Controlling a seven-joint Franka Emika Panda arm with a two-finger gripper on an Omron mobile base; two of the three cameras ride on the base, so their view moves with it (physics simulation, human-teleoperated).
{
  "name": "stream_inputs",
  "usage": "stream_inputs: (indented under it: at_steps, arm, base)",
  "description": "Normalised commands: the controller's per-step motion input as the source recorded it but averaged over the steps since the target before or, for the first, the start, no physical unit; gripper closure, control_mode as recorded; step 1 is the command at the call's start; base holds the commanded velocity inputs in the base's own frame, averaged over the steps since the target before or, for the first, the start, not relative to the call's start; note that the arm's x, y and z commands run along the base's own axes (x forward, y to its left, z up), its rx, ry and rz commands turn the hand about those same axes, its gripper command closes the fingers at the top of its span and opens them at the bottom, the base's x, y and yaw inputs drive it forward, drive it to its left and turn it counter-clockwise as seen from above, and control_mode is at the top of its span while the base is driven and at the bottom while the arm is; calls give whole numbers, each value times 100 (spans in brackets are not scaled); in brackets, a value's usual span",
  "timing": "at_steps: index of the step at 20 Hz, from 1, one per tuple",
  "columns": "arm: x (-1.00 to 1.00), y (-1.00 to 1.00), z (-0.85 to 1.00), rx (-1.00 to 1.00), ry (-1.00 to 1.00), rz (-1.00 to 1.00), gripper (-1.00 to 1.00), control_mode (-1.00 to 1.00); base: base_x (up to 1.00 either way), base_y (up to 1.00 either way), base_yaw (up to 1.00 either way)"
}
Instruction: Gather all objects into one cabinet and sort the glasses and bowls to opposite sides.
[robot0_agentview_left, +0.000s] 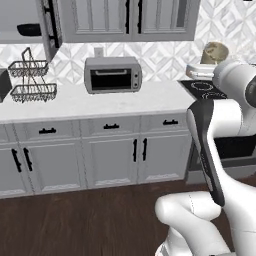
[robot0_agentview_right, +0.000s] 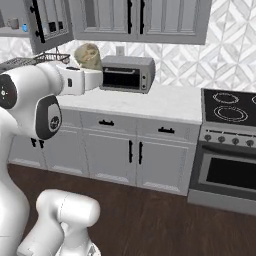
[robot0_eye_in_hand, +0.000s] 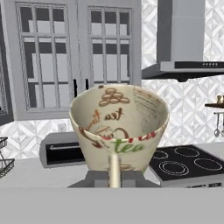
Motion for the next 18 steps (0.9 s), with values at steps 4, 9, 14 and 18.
stream_inputs:
  at_steps: [4,9,14,18]
  arm:
    - [0,0,0,0,0,0,100,100]
    - [0,0,0,0,0,0,100,100]
    - [0,0,0,0,0,0,100,100]
    - [0,0,0,0,0,0,100,100]
  base:
    - [-24,100,0]
    - [-28,100,0]
    - [-35,100,0]
    - [-34,100,0]
